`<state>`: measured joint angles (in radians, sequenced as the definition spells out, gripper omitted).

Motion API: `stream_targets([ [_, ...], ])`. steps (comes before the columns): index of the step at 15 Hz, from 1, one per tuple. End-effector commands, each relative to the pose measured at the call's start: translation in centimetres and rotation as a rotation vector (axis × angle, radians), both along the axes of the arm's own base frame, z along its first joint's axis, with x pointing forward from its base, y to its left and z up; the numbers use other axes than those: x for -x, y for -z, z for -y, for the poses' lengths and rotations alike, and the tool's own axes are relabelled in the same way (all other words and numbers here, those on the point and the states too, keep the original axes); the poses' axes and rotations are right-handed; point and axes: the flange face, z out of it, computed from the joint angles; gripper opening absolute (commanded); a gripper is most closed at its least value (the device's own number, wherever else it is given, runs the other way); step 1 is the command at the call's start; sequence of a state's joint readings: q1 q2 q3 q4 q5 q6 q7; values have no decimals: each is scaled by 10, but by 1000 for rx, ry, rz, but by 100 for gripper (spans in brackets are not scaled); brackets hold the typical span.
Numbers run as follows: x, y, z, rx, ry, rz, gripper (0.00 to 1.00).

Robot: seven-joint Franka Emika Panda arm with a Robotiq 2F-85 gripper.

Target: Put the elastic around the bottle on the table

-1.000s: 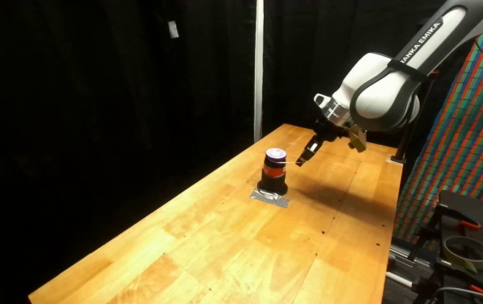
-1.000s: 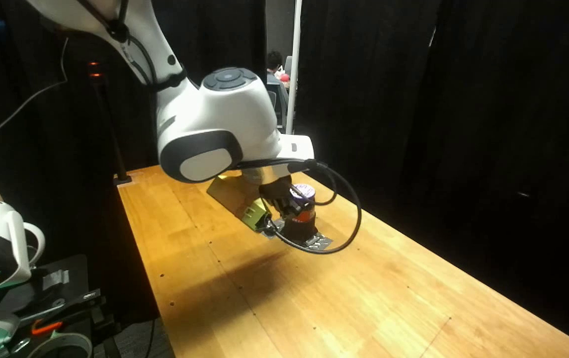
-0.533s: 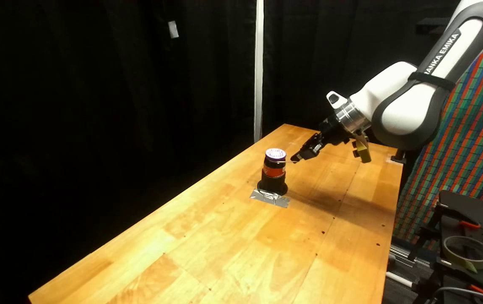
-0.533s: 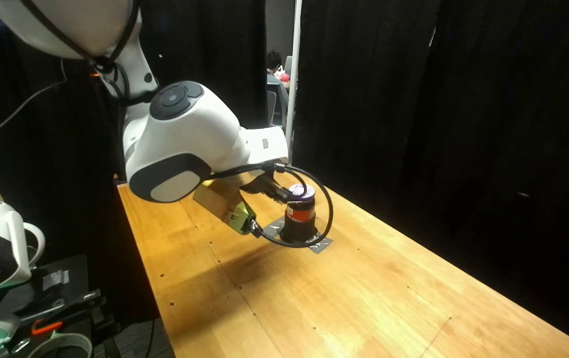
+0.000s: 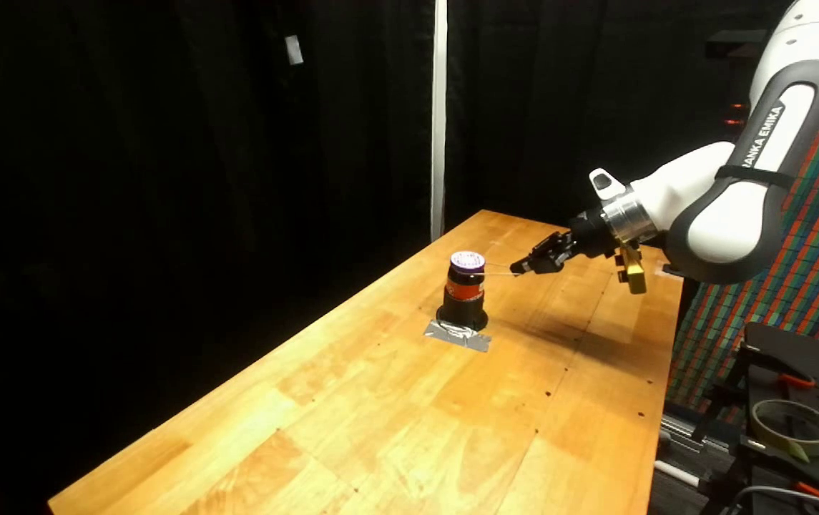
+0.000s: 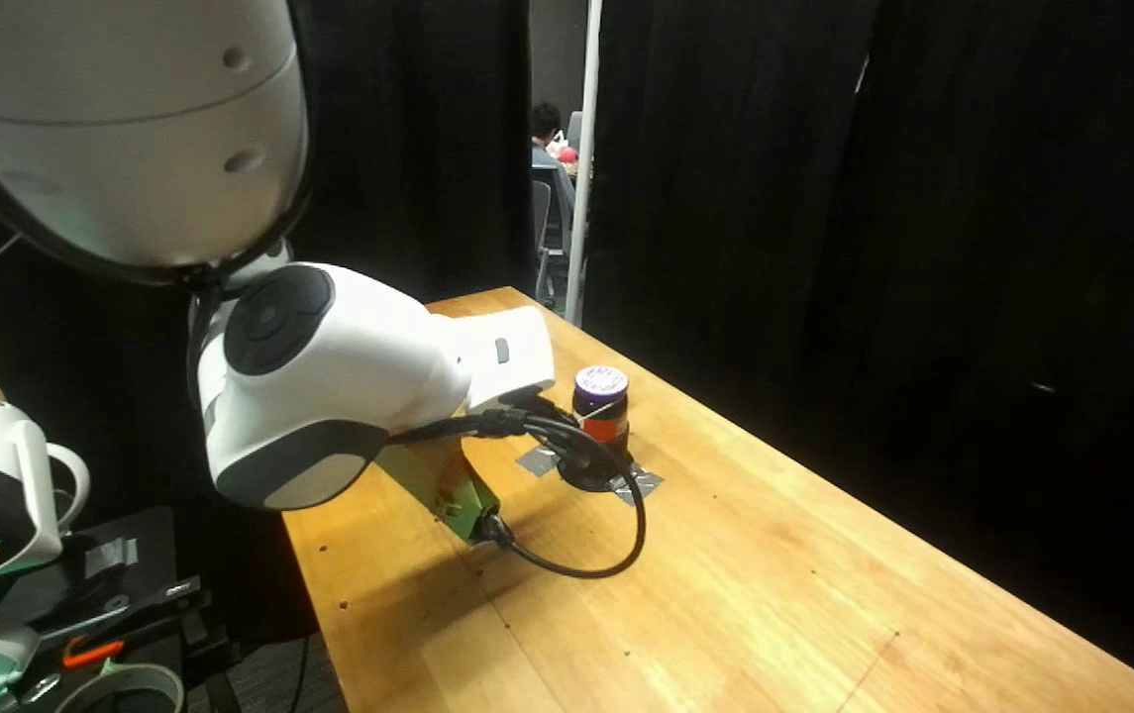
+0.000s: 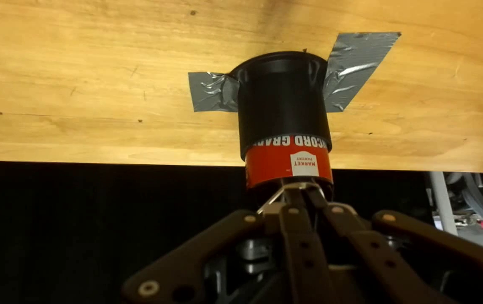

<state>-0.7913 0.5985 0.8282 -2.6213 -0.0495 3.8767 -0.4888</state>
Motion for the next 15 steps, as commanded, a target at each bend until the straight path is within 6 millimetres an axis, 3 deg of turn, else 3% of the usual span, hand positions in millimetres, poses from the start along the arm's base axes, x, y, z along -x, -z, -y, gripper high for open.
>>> stream_targets([
  [1, 18, 1, 4, -85, -1, 99, 9],
  [7, 35, 8, 15, -158, 12, 213, 9],
  [8, 23, 3, 18, -158, 13, 207, 13],
  [9, 23, 4, 16, -159, 13, 200, 28],
  [10, 28, 7, 12, -166, 12, 184, 37],
  [11, 26, 12, 11, -150, 11, 168, 38],
  [12, 26, 14, 12, -146, 15, 160, 21],
  [14, 27, 20, 15, -132, 22, 139, 37],
  [15, 27, 21, 13, -131, 20, 135, 39],
])
